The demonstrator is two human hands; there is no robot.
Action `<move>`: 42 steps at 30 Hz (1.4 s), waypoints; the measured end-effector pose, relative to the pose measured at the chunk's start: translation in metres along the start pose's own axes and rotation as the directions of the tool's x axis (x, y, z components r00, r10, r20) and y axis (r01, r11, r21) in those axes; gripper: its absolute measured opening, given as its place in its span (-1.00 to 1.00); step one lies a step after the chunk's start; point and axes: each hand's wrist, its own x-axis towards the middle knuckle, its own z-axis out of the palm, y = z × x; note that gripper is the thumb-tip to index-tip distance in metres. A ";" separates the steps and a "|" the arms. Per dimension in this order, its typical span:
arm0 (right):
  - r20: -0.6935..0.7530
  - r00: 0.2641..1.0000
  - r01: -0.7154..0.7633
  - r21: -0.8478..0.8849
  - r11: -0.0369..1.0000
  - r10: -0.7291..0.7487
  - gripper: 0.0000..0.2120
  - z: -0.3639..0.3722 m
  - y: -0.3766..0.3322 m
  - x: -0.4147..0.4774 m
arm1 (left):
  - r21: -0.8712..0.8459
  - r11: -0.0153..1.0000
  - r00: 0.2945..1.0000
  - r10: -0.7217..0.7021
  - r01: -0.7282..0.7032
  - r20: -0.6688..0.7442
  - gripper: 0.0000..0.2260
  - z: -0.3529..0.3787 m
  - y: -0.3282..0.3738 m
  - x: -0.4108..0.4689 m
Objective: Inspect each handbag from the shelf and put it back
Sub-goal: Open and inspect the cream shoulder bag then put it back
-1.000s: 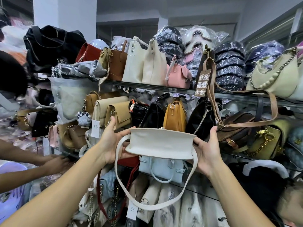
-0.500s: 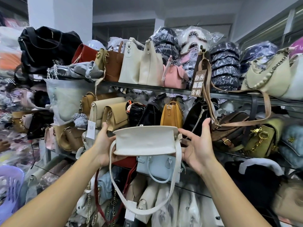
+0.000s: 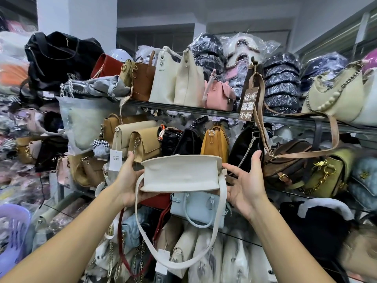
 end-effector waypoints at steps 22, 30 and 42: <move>-0.127 0.971 -0.149 0.343 0.927 0.203 -0.07 -0.020 0.002 0.020 | -0.156 0.982 0.984 -0.080 0.105 0.161 -0.03 0.030 0.023 -0.029; -0.087 0.978 -0.157 0.293 0.943 0.189 -0.14 -0.044 0.013 0.038 | -0.080 0.994 0.977 -0.058 0.076 0.205 -0.08 0.038 0.019 -0.029; 0.017 1.000 -0.016 -0.005 1.000 0.016 -0.58 -0.061 0.025 0.029 | 0.398 0.901 0.969 0.082 -0.172 0.232 -0.43 0.035 -0.003 -0.002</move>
